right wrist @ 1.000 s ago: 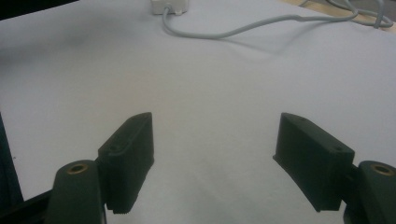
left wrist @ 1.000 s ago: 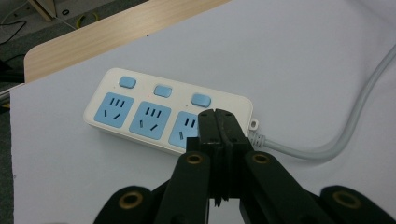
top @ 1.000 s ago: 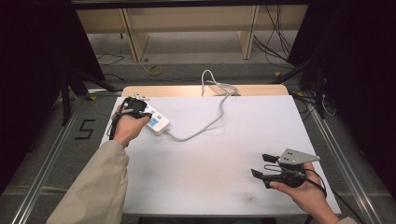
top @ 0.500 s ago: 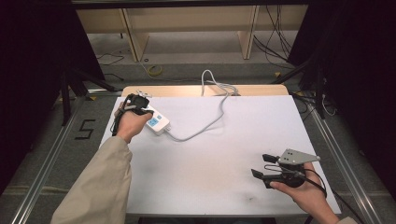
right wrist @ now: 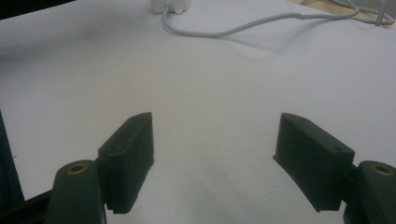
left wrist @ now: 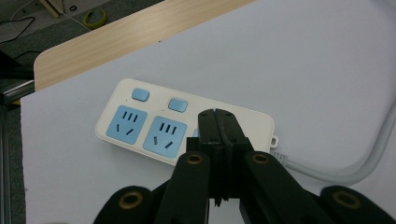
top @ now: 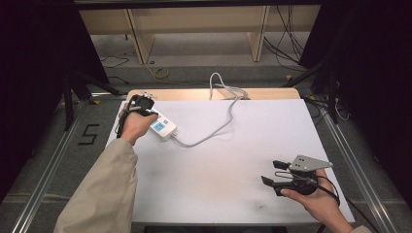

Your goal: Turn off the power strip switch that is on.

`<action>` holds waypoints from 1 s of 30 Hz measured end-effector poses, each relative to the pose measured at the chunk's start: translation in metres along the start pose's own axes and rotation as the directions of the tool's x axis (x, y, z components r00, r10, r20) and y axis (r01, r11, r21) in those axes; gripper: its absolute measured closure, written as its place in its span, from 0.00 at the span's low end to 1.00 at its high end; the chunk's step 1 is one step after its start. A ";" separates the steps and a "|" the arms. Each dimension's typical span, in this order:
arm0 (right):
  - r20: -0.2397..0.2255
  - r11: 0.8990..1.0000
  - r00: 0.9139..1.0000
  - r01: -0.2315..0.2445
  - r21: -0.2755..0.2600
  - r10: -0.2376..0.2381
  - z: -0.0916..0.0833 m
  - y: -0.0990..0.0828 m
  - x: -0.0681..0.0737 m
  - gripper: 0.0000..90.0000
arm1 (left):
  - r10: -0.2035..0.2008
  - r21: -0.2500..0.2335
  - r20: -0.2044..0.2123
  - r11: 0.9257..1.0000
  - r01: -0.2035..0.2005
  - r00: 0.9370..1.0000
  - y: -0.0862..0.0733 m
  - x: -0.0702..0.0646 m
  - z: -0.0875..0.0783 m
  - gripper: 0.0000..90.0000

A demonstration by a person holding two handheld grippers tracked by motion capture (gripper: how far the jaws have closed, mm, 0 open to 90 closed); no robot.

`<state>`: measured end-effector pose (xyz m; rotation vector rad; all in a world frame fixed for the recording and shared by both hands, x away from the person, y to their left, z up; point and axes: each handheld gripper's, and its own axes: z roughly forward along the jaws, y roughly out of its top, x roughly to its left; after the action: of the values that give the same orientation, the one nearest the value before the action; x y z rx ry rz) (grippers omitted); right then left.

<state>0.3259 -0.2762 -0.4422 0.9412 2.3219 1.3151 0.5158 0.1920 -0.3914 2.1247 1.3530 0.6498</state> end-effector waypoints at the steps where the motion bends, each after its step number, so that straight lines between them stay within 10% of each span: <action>1: 0.000 1.000 1.000 0.000 0.000 0.000 0.000 0.000 0.000 0.31 | 0.002 0.002 0.001 1.000 -0.002 1.000 0.001 0.000 0.001 1.00; 30: -0.004 1.000 1.000 -0.004 -0.003 0.004 0.000 0.000 -0.001 0.31 | 0.019 0.019 -0.020 1.000 -0.019 1.000 0.016 0.005 0.022 1.00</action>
<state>0.3264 -0.2769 -0.4427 0.9436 2.3215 1.3236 0.5421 0.1872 -0.3967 2.1539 1.3560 0.6704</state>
